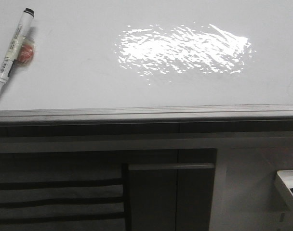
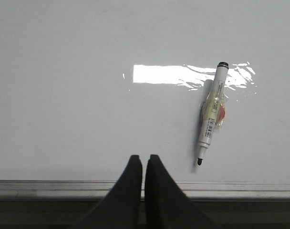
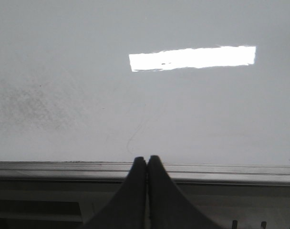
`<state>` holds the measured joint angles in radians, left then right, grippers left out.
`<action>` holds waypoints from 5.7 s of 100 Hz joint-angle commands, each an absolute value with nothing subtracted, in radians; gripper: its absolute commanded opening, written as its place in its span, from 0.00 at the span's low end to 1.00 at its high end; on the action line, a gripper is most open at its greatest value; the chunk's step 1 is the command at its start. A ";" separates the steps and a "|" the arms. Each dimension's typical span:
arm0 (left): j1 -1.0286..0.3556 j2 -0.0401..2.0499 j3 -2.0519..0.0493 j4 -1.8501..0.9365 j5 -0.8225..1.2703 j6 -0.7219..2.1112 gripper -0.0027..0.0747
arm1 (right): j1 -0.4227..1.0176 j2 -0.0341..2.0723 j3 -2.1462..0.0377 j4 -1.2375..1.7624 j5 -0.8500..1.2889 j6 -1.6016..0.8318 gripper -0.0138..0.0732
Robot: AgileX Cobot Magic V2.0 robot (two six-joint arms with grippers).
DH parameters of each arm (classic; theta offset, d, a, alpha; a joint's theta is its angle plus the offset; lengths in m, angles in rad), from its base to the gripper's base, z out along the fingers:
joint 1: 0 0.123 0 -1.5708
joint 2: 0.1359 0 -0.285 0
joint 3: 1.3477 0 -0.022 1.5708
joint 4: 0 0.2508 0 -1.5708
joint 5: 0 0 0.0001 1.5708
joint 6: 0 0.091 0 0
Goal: Write number 9 on whiteboard
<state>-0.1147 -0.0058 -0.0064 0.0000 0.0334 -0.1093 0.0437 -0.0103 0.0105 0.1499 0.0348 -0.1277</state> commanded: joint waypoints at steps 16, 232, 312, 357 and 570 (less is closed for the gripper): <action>-0.121 -0.033 0.024 -0.008 -0.047 -0.114 0.01 | 0.036 -0.030 0.038 0.151 -0.053 -0.133 0.08; -0.121 0.379 -0.558 0.208 0.293 -0.110 0.72 | 0.036 0.377 -0.570 0.144 0.321 -0.139 0.78; -0.346 0.786 -0.566 0.146 0.157 -0.085 0.60 | 0.036 0.377 -0.570 0.166 0.321 -0.139 0.78; -0.354 1.171 -0.566 0.226 -0.260 -0.085 0.44 | 0.036 0.377 -0.570 0.166 0.322 -0.139 0.78; -0.652 1.208 -1.057 -0.514 0.981 0.990 0.01 | 0.426 1.058 -1.113 0.529 1.086 -0.789 0.78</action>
<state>-0.6014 1.2272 -1.0222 -0.4626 1.0195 0.9627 0.3578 1.0365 -1.0699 0.4616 1.1255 -0.6947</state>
